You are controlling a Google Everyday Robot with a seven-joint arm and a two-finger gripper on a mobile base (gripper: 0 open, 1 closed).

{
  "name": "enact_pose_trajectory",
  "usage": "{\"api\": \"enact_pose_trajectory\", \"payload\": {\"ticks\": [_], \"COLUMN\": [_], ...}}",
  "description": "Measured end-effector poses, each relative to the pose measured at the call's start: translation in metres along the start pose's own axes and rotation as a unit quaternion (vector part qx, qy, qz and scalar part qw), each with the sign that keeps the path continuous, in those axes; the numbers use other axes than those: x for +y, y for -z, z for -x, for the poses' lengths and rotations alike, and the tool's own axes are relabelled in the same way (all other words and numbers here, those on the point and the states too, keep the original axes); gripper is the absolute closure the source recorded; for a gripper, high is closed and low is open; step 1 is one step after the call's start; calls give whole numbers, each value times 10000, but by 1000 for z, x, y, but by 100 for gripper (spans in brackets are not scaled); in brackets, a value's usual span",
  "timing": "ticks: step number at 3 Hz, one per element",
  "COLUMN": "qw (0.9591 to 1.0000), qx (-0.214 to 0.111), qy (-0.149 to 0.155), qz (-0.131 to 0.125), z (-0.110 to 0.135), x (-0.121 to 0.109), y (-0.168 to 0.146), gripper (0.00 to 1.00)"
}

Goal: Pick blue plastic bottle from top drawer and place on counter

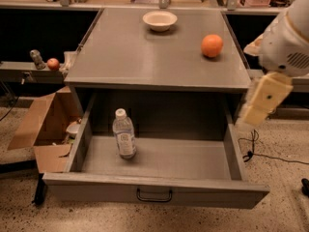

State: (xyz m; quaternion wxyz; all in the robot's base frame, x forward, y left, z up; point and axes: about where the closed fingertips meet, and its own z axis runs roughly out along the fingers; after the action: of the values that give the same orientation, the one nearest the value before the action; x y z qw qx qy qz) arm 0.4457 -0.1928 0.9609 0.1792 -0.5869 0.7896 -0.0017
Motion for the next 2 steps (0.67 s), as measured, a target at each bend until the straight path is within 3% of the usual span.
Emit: {"api": "enact_pose_trajectory", "payload": {"ticks": [1, 2], "qw": [9968, 9889], "qx": [-658, -1268], "qy": [-377, -633], "qz": [243, 451], "z": [40, 76], "x": [14, 29], "y": [-38, -69], "gripper": [0, 0]}}
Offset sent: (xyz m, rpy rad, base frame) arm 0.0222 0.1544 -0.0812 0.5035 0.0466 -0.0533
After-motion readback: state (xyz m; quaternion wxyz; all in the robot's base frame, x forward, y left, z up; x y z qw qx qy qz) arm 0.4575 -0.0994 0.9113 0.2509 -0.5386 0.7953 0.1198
